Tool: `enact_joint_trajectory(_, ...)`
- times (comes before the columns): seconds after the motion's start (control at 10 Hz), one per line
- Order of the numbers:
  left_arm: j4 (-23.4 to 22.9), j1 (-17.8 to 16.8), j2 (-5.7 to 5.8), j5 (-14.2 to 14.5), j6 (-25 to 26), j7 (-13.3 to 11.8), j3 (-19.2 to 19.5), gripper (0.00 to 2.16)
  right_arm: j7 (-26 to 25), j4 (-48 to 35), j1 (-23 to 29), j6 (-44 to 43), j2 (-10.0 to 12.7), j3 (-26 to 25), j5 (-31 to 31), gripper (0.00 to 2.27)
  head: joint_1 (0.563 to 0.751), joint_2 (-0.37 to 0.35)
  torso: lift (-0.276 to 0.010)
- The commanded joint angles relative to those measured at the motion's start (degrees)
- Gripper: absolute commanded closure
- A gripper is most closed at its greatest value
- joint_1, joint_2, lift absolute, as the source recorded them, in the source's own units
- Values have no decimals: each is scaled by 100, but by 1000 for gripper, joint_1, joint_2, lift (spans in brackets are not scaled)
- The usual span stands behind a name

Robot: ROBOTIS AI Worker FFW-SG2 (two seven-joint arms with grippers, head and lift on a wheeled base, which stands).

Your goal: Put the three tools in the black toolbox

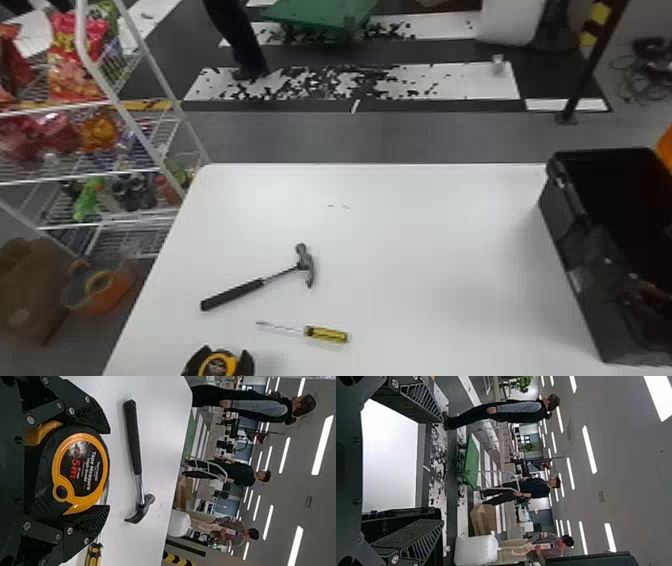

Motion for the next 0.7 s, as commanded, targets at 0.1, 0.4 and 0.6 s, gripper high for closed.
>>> enact_joint_trajectory(0.1, -852, 283, -15, -48, 520, 184, -163, 1706, 9, -34, 25, 0, -7, -11, -25, 103, 695, 132, -55)
enact_joint_trajectory(0.4, -2662, 758, -15, -48, 2120, 562, -216, 1825, 9, -51, 25, 0, 2, -11, -34, 103, 695, 104, -55)
enact_joint_trajectory(0.6, -3893, 925, -15, -92, 3544, 694, -207, 1828, 36, -69, 34, -18, 19, 7, -34, 100, 695, 81, -55)
